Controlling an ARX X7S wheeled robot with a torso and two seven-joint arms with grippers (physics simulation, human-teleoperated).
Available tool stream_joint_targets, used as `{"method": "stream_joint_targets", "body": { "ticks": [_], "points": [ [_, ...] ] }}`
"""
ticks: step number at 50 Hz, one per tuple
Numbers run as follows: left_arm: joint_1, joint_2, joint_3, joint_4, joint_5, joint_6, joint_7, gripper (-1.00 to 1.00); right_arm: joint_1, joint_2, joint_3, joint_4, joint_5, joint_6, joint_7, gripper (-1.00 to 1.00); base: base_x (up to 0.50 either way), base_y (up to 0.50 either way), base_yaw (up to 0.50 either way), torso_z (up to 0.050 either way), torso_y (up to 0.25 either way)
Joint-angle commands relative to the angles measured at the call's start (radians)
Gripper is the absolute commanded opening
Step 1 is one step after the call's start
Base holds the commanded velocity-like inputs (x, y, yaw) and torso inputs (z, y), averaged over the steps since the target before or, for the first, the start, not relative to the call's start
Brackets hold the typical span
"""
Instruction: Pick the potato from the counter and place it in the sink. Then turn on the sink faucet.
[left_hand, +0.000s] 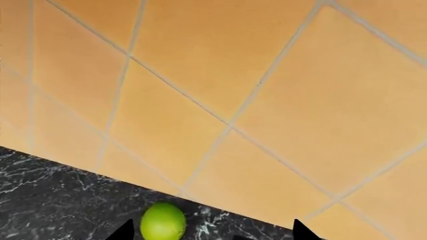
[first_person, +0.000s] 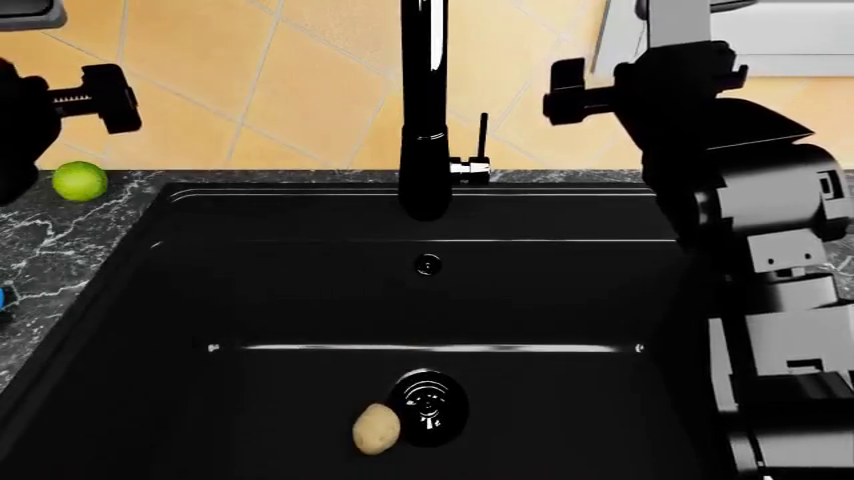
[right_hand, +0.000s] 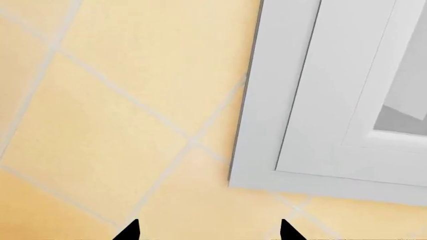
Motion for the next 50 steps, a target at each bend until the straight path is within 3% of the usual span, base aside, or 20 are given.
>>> {"method": "stream_joint_targets", "body": {
  "ticks": [1, 6, 28, 38, 46, 50],
  "points": [
    [-0.139, 0.140, 0.071, -0.461, 0.150, 0.196, 0.141, 1.00, 0.004, -0.004, -0.011, 0.035, -0.004, -0.008, -0.006, 1.00, 0.00, 0.00, 0.00, 0.000, 0.000],
    [-0.191, 0.195, 0.075, -0.653, 0.192, 0.284, 0.189, 1.00, 0.011, -0.009, -0.020, 0.051, -0.008, -0.012, -0.008, 1.00, 0.00, 0.00, 0.00, 0.000, 0.000],
    [-0.185, 0.215, -0.107, -0.655, 0.390, 0.284, 0.180, 1.00, 0.023, -0.013, -0.067, 0.090, -0.040, -0.021, -0.001, 1.00, 0.00, 0.00, 0.00, 0.000, 0.000],
    [-0.161, 0.244, -0.281, -0.656, 0.615, 0.238, 0.233, 1.00, 0.010, -0.005, -0.060, 0.076, -0.032, -0.019, 0.001, 1.00, 0.00, 0.00, 0.00, 0.000, 0.000],
    [-0.133, 0.248, -0.437, -0.656, 0.743, 0.240, 0.208, 1.00, 0.014, -0.006, -0.060, 0.087, -0.030, -0.026, -0.002, 1.00, 0.00, 0.00, 0.00, 0.000, 0.000],
    [-0.131, 0.254, -0.467, -0.656, 0.796, 0.251, 0.213, 1.00, 0.017, -0.008, -0.063, 0.097, -0.031, -0.032, -0.004, 1.00, 0.00, 0.00, 0.00, 0.000, 0.000]
  ]
}}
